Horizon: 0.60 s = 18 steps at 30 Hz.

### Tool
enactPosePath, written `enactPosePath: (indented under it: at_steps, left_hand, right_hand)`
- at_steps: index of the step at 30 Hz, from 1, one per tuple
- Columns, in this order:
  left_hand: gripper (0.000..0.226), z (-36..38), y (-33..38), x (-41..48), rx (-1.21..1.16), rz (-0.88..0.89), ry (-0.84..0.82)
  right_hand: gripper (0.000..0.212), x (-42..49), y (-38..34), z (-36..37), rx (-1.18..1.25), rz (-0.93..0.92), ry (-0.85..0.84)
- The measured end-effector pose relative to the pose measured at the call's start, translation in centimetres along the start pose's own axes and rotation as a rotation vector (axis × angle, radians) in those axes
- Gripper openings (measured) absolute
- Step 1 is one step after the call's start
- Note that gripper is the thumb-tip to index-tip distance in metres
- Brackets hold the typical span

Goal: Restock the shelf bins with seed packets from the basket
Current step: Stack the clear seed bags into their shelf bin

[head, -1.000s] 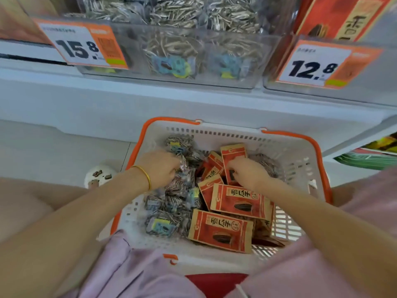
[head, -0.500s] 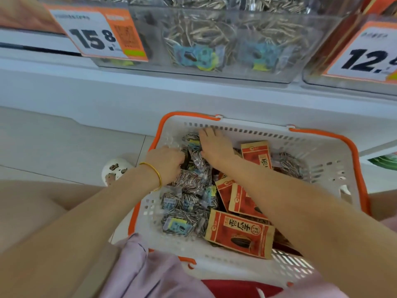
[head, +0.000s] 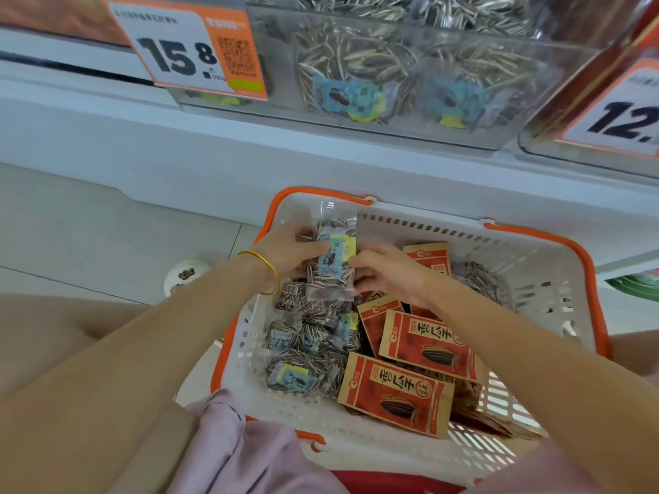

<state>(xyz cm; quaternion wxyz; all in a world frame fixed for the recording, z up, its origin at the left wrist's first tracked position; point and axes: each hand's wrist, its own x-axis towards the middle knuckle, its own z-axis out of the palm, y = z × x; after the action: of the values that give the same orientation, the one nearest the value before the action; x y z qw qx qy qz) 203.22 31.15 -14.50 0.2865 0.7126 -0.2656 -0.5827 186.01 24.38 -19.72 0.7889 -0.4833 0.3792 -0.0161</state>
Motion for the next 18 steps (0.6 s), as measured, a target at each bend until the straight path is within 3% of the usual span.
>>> enactPosePath:
  at_steps: [3,6,9,12,14,18]
  left_hand:
    - [0.045,-0.7,0.1,-0.1,0.082,0.043,0.134]
    - [0.04,-1.7,-0.1,-0.3,0.173,0.078,0.244]
    - [0.037,-2.4,-0.2,-0.3,0.16,0.116,0.351]
    - [0.027,-2.6,-0.2,-0.5,0.155,0.136,0.38]
    - [0.025,-2.7,-0.2,-0.6,0.136,0.128,0.353]
    - [0.043,-3.1,-0.3,-0.5,0.208,0.112,0.324]
  right_hand:
    - [0.042,0.8,-0.2,0.2,0.053,0.02,0.095]
    - [0.044,3.5,1.2,0.4,-0.567,-0.049,0.407]
    - [0.049,6.7,2.7,1.7,-1.024,-0.103,0.297]
    - [0.037,8.5,3.6,3.2,-1.326,0.01,0.2]
    - [0.031,8.6,3.7,3.7,-1.339,0.004,0.296]
    - [0.016,6.2,2.8,2.2,-0.971,-0.206,0.468]
